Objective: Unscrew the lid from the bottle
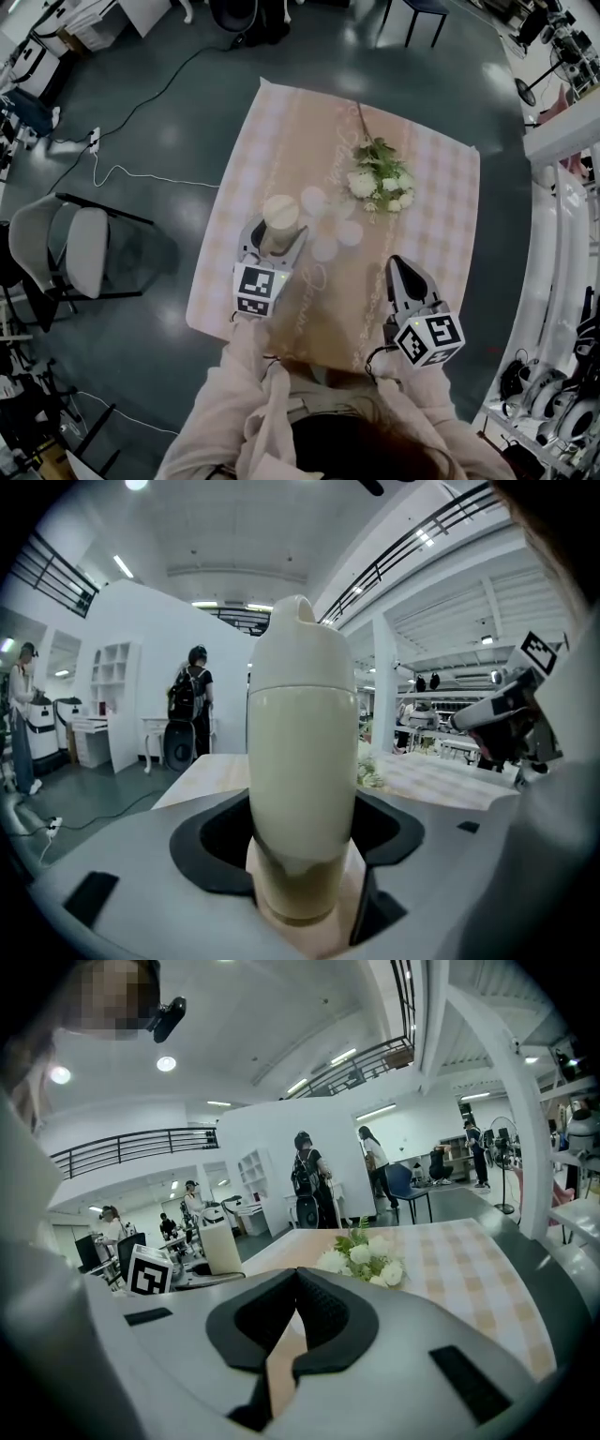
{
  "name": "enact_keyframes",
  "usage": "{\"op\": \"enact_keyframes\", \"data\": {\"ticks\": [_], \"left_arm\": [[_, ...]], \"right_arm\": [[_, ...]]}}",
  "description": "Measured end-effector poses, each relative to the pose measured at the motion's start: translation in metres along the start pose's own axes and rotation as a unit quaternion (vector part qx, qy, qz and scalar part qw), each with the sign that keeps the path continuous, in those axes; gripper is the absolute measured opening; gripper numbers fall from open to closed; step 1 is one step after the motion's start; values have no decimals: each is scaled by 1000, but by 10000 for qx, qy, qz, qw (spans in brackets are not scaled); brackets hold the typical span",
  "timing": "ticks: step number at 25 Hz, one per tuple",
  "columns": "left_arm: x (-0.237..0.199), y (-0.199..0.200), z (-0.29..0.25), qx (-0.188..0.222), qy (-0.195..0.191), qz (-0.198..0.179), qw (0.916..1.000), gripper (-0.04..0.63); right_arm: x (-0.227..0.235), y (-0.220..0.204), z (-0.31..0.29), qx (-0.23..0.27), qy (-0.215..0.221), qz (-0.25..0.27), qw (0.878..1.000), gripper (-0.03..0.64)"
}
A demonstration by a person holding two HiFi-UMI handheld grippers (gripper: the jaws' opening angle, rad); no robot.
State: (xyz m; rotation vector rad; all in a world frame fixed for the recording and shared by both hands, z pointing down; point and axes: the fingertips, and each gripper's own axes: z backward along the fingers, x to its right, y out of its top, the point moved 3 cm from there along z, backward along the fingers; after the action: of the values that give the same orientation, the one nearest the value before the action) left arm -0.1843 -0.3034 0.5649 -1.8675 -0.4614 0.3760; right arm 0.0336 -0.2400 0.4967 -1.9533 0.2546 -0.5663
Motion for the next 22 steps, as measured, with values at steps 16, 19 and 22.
{"op": "enact_keyframes", "data": {"ticks": [16,19,22], "left_arm": [[132,45,47,-563,-2145,-32,9751,311],[156,52,53,-578,-2454,-2,9677,310],[174,58,59,-616,-2715,-155,9603,310]], "right_arm": [[-46,39,55,204,1412,124,9897,35],[-60,49,65,297,1865,28,9820,178],[-73,58,71,365,2143,50,9761,295]]}}
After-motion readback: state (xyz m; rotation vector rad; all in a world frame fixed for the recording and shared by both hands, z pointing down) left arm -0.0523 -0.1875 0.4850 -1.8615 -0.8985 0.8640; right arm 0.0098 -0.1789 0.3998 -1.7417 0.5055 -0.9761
